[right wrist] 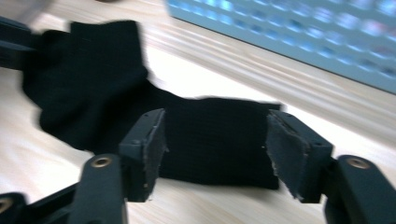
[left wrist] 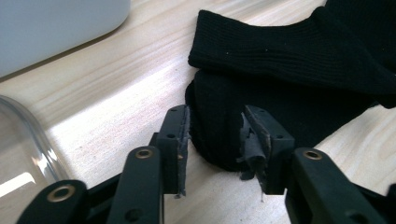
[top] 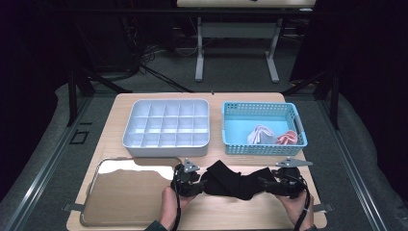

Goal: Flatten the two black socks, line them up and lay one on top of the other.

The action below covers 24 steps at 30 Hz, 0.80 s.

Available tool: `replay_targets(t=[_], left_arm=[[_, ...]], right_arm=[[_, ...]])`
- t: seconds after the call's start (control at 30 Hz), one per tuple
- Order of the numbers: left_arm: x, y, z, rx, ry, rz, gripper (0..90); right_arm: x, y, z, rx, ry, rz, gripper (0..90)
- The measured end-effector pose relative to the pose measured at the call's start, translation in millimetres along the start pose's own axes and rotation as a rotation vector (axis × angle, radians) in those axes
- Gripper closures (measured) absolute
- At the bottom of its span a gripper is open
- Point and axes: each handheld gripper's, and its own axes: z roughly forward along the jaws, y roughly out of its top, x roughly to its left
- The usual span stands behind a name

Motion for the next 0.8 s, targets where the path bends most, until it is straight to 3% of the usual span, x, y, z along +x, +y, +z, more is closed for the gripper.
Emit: replay_targets(t=[0.1,0.23,0.37,0.57,0.8], left_arm=[[1.8,0.3,2.6,0.008,-0.024,-0.013,66.8],[3.7,-0.1,5.9,0.02,-0.027,-0.028,72.3],[4.4,-0.3,6.0,0.025,-0.023,-0.032,77.2],[3.6,-0.8,6.6,0.029,-0.02,-0.032,81.0],[3.5,-0.3,6.7,0.037,-0.019,-0.015,82.7]], right_arm=[[19.3,12.5,9.5,0.017,0.037,-0.042,31.5],[47.0,29.3,27.3,0.041,0.083,-0.116,29.3],[71.9,42.6,47.6,0.09,0.097,-0.189,30.6],[94.4,50.9,74.6,0.152,0.089,-0.28,44.2],[96.8,46.6,88.3,0.19,0.063,-0.303,78.3]])
